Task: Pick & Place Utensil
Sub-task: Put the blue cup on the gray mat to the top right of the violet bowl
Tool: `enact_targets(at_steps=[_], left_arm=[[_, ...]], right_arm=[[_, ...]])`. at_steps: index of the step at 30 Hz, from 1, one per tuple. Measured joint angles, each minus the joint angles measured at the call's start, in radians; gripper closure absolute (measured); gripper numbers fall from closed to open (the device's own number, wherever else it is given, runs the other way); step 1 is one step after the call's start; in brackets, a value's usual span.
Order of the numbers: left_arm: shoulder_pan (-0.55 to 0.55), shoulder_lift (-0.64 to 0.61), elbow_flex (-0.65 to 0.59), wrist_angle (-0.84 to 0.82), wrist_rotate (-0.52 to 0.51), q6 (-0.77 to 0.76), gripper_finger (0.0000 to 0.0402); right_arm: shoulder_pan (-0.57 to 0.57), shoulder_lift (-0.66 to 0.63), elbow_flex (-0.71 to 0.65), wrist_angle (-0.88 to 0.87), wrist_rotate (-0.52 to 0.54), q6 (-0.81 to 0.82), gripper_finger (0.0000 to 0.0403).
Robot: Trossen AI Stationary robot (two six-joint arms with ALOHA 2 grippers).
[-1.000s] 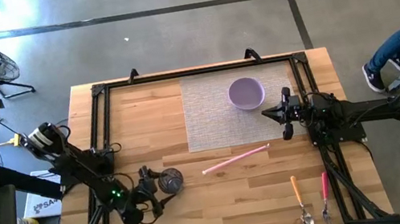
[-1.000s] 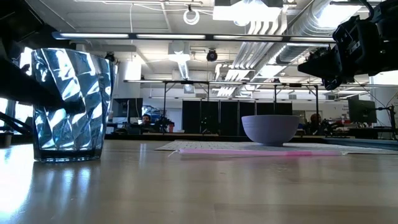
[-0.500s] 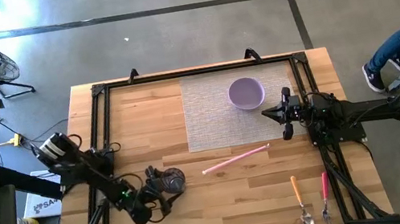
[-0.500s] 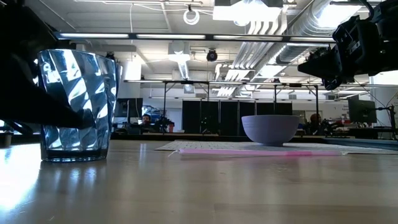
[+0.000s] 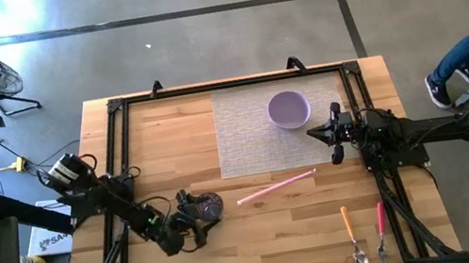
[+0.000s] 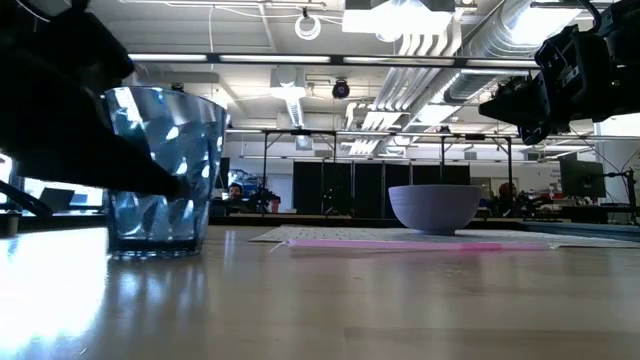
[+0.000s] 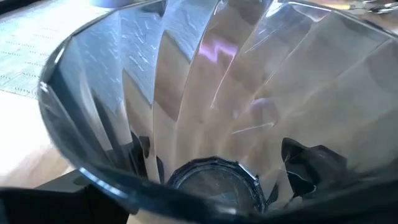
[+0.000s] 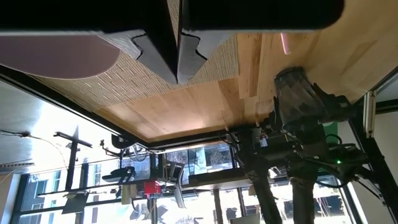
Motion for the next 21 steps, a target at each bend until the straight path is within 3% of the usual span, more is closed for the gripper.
enact_targets(at_steps=[6, 16, 21], left_arm=[[0.121, -0.005, 0.108, -0.007, 0.083, 0.199, 0.0025], [0.425, -0.008, 0.295, -0.016, 0.399, 0.381, 0.0037], [0.557, -0.008, 0.349, -0.012, 0.486, 0.456, 0.0033]], right_arm=[[0.000, 0.000, 0.000, 0.000, 0.000, 0.000, 0.0400], [0.000, 0.000, 0.000, 0.000, 0.000, 0.000, 0.0402], [0.000, 0.000, 0.000, -0.004, 0.000, 0.000, 0.0399]])
